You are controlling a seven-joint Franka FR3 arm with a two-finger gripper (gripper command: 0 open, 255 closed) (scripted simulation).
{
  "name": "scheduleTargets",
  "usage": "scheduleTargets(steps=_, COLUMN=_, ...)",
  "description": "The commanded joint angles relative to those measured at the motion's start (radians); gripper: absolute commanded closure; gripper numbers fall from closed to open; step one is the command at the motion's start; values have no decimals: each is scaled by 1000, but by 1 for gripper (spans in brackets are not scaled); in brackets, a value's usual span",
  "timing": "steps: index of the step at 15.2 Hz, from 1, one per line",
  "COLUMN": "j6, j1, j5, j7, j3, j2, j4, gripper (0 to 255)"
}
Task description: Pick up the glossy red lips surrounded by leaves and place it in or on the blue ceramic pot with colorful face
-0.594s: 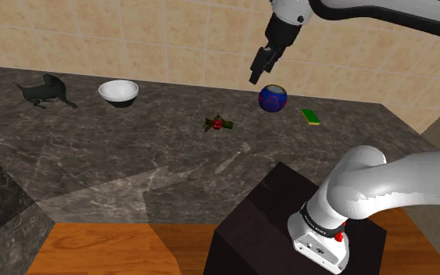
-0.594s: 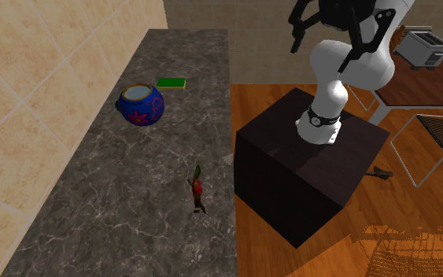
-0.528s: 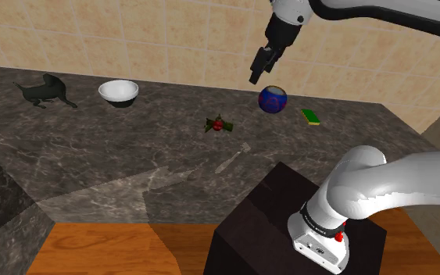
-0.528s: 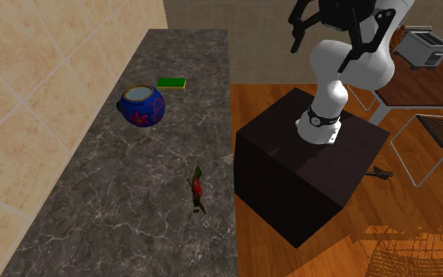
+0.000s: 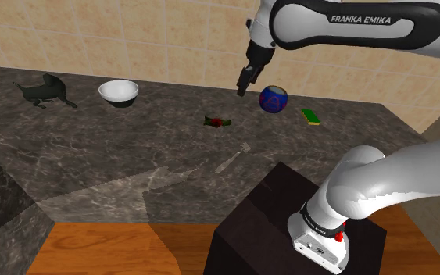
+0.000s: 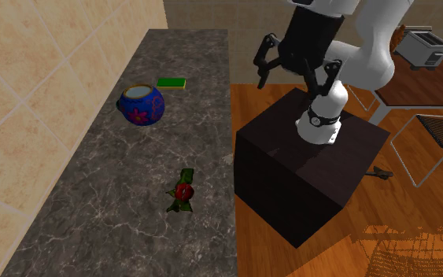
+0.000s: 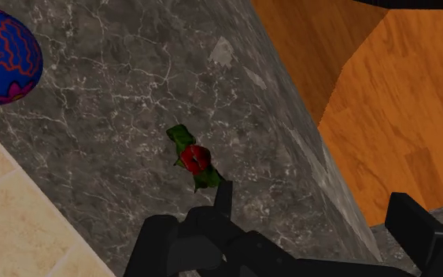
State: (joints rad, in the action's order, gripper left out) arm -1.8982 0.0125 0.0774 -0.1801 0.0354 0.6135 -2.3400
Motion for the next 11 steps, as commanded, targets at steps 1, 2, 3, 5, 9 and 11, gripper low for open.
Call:
scheduleTargets(steps=1, j6=-55, j1=6, j5=19, j7=-32, j3=-15, j2=-48, j4=-16, gripper=0)
scheduleTargets(steps=2, j6=-81, j1=8, j5=27, j7=-44, j3=-20, j2=-76, j4=-19, gripper=0)
scheduleTargets(steps=3, j6=-107, j1=11, j5=36, j7=-56, j3=-25, j2=-105, j4=-22, gripper=0)
scheduleTargets(steps=5, j6=-157, j1=15, j5=54, j7=-78, j3=-35, j2=-166, j4=-22, gripper=0)
scheduleTargets(steps=9, j6=-254, j1=27, j5=89, j7=-119, j3=-52, j2=-296, j4=-9, gripper=0)
scheduleTargets(steps=11, j6=-299, j1=33, j5=108, j7=-137, j3=-59, j2=-365, j4=6, gripper=0)
